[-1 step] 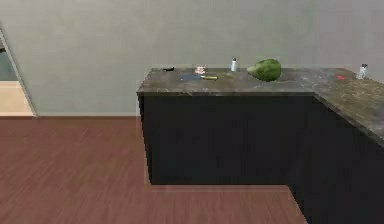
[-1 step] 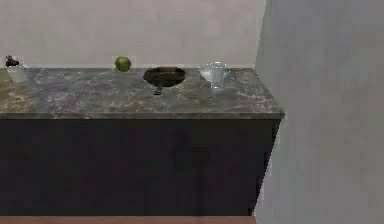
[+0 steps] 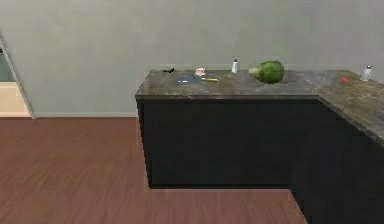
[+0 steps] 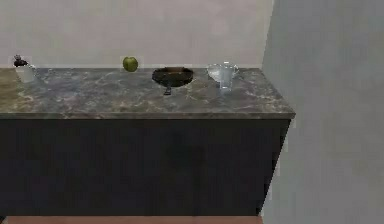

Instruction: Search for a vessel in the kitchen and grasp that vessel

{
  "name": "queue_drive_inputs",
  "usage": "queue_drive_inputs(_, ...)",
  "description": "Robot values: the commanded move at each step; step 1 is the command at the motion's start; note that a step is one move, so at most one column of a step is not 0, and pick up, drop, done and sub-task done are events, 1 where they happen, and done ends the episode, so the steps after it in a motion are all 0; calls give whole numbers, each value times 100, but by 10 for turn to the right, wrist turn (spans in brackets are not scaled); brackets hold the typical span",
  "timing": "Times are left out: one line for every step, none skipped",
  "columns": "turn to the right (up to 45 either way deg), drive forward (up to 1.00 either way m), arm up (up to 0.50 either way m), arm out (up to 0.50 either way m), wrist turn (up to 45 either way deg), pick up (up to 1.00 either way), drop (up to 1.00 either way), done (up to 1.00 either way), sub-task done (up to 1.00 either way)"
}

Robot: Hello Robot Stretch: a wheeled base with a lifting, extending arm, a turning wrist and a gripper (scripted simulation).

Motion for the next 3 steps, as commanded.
queue_drive_inputs(150,0,0,0,0,0,0,0,0)
queue_drive_inputs(0,70,0,0,0,0,0,0,0)
queue_drive_inputs(-300,0,0,0,0,0,0,0,0)
